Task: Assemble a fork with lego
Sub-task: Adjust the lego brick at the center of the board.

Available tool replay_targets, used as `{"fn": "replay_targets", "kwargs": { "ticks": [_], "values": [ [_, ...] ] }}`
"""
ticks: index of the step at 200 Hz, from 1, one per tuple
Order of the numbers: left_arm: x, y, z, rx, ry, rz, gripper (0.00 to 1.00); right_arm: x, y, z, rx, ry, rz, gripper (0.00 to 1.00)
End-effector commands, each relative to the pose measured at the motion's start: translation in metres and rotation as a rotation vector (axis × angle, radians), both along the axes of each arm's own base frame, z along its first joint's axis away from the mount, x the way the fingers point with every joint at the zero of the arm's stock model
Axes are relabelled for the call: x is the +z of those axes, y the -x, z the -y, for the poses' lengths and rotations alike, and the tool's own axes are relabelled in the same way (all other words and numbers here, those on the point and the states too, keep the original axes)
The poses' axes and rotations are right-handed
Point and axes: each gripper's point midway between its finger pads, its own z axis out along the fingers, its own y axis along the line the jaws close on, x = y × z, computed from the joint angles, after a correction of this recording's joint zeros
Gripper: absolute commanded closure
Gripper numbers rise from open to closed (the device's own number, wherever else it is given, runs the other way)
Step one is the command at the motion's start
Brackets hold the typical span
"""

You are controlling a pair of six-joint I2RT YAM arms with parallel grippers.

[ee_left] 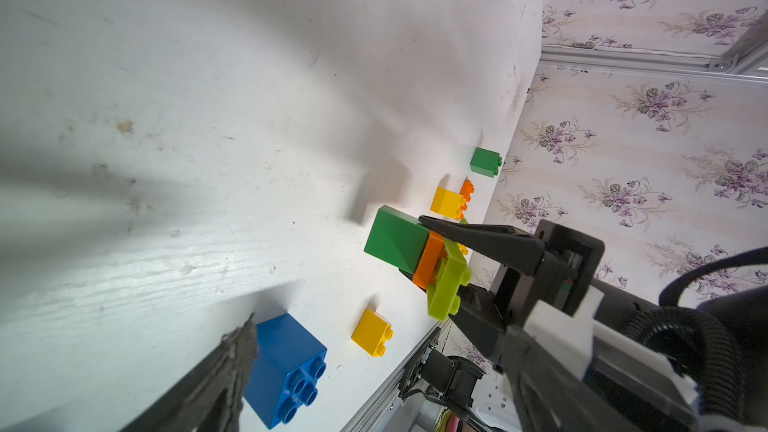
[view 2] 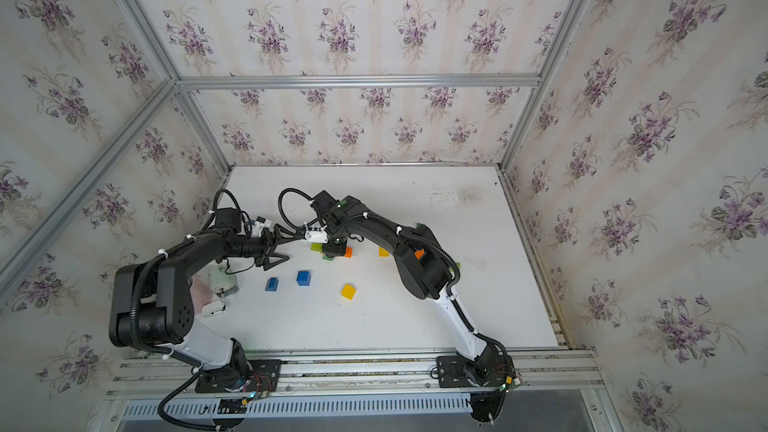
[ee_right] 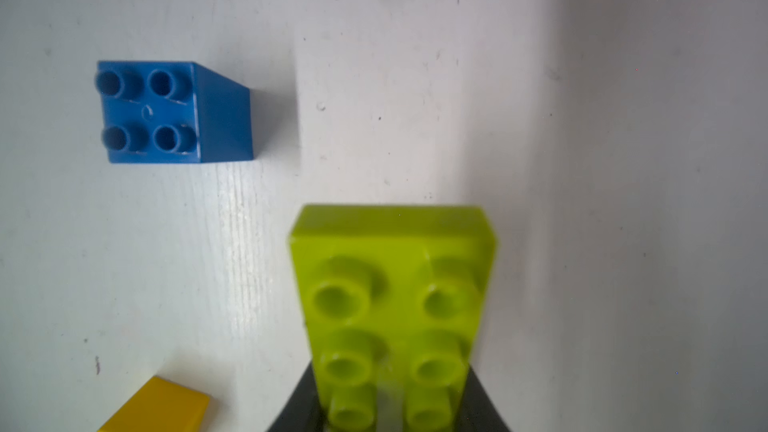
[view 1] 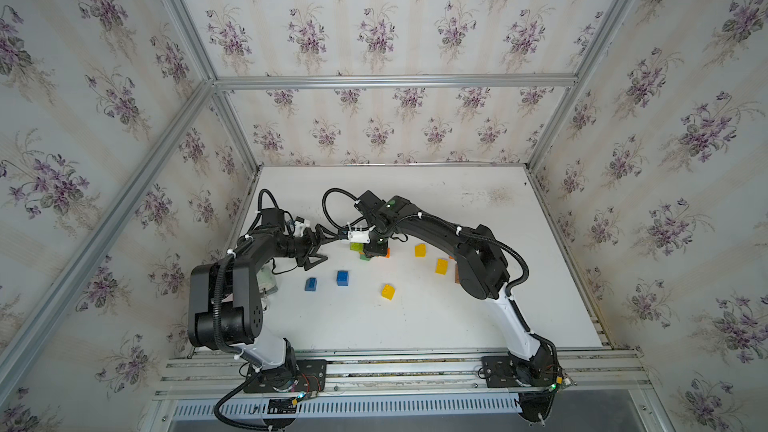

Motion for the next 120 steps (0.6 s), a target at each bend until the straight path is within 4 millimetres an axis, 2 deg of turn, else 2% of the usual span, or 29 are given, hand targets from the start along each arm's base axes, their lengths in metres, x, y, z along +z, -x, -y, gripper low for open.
{"fn": "replay_targets", "kwargs": {
  "ticks": [1,39,60,120],
  "values": [
    [0.004,-0.001,0.002,-0.018,0.004,0.036,0.06,-0.012,0.006,0.018,-0.037,0.127,-0.009,0.76],
    [0.004,0.0,0.003,-0.021,0.011,0.045,0.05,-0.029,0.011,0.017,-0.039,0.194,-0.024,0.74],
    [0.003,0.001,0.003,-0.022,0.014,0.046,0.04,-0.032,0.012,0.013,-0.036,0.193,-0.02,0.72],
    [0.001,0.002,0.003,-0.023,0.013,0.053,0.0,-0.011,0.009,-0.01,-0.004,0.077,-0.001,0.54]
  ]
}}
